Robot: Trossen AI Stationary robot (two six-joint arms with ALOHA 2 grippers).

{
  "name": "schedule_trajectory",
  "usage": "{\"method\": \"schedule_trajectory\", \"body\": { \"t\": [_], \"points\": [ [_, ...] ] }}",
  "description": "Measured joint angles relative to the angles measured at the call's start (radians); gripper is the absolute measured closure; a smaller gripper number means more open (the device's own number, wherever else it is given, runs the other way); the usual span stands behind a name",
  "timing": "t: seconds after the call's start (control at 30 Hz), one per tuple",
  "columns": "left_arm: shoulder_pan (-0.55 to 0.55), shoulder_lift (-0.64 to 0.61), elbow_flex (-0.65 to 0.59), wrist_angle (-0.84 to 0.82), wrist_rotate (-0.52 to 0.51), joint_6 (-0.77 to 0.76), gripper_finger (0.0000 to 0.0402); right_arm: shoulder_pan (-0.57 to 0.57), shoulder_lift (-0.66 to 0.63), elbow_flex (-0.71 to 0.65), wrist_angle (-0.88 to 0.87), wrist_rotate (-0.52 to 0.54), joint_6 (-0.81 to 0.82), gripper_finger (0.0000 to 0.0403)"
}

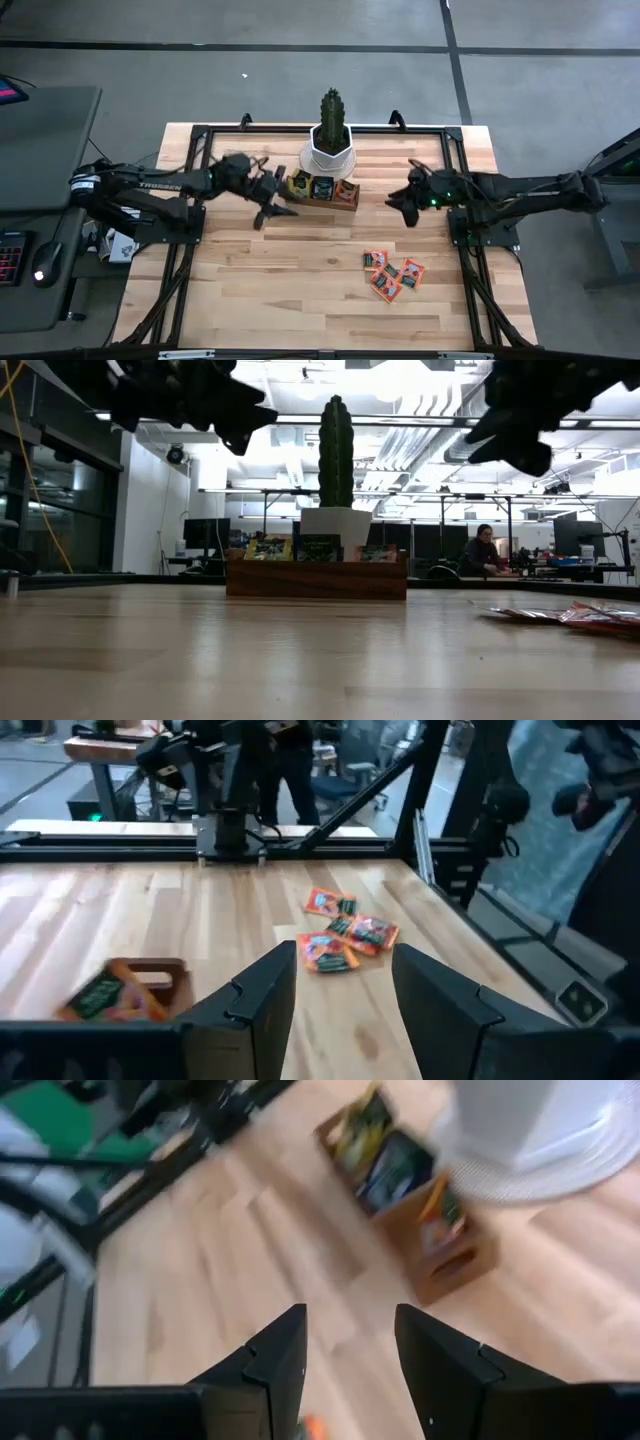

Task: Pick & Place Tea
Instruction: Put the orange tea bag into the right section of the wooden organizer

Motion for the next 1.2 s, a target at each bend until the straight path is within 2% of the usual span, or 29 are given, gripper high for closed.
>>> {"method": "schedule_trajectory", "body": {
  "t": [0.1, 0.2, 0.4, 0.5, 0.6, 0.77, 0.87, 1.0, 1.13, 1.2],
  "points": [
    [-0.124, 0.04, -0.002, 0.025, -0.17, -0.072, 0.0236, 0.086, -0.009, 0.0, -0.05, 0.002, 0.017, 0.0253],
    [-0.234, 0.103, 0.021, 0.052, -0.295, -0.107, 0.0236, 0.167, 0.011, 0.0, -0.051, 0.013, 0.017, 0.0253],
    [-0.373, 0.305, 0.16, 0.065, -0.479, -0.201, 0.0236, 0.311, 0.13, 0.0, -0.048, 0.047, 0.041, 0.0253],
    [-0.405, 0.428, 0.266, 0.068, -0.495, -0.224, 0.0236, 0.365, 0.213, 0.0, -0.035, 0.092, 0.041, 0.0253],
    [-0.425, 0.537, 0.356, 0.05, -0.501, -0.243, 0.0236, 0.405, 0.305, 0.0, -0.037, 0.095, 0.075, 0.0253],
    [-0.425, 0.639, 0.42, 0.039, -0.509, -0.31, 0.0236, 0.449, 0.431, 0.0, -0.028, 0.095, 0.186, 0.0264],
    [-0.423, 0.671, 0.433, 0.044, -0.51, -0.365, 0.0236, 0.467, 0.479, 0.0, -0.004, 0.099, 0.259, 0.0298],
    [-0.423, 0.707, 0.463, 0.045, -0.512, -0.417, 0.0236, 0.483, 0.52, 0.0, 0.023, 0.112, 0.303, 0.0382],
    [-0.424, 0.771, 0.491, -0.002, -0.497, -0.514, 0.0236, 0.484, 0.547, 0.0, 0.059, 0.13, 0.36, 0.0397],
    [-0.422, 0.811, 0.535, 0.049, -0.482, -0.574, 0.0236, 0.484, 0.565, 0.0, 0.08, 0.132, 0.364, 0.04]
  ]
}}
